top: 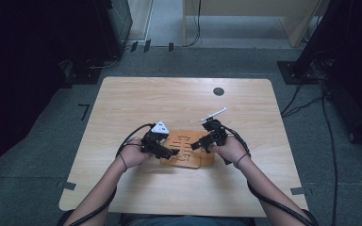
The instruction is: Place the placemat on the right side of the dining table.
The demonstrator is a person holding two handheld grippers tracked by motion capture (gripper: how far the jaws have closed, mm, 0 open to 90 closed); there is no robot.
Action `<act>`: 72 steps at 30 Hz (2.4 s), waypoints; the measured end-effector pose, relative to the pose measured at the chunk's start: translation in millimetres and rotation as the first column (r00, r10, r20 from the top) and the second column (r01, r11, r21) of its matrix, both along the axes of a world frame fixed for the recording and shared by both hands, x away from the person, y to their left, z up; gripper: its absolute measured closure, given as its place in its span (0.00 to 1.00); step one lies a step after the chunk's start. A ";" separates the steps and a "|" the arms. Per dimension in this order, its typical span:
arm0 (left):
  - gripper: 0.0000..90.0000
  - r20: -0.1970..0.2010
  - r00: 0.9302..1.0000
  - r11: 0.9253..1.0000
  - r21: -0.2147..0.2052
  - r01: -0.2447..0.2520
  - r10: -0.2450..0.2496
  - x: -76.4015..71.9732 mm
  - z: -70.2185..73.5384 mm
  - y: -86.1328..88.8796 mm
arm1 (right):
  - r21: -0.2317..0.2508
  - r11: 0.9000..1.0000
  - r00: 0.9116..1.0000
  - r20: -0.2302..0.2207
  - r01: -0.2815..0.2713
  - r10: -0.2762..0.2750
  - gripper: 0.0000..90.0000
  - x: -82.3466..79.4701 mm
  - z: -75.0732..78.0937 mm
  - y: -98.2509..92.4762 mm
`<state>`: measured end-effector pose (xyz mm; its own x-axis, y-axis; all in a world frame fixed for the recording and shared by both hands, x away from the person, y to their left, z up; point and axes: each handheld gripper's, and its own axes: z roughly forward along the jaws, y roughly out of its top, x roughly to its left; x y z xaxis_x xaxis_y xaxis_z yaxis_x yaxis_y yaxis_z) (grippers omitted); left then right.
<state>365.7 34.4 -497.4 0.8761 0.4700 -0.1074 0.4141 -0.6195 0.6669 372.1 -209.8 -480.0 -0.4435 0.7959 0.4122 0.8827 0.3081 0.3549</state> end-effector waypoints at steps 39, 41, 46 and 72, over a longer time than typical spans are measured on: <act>0.14 -0.116 0.993 0.989 -0.151 0.009 -0.027 7.9 7.4 12.2 | 0.051 0.998 1.000 0.013 -0.025 0.025 0.36 -0.8 78.6 34.2; 0.13 -0.123 0.992 0.987 -0.158 0.017 -0.037 8.3 7.1 12.8 | 0.047 0.998 0.999 0.016 -0.036 0.035 0.37 -1.6 85.0 37.9; 0.13 -0.111 0.992 0.988 -0.148 0.037 -0.054 7.7 6.5 13.0 | 0.002 0.999 0.999 0.012 -0.050 0.050 0.37 -3.0 95.6 48.3; 0.13 -0.088 0.996 0.992 -0.122 0.013 -0.023 8.5 4.1 14.8 | -0.125 0.982 0.980 -0.159 -0.141 0.120 0.71 11.8 66.6 88.9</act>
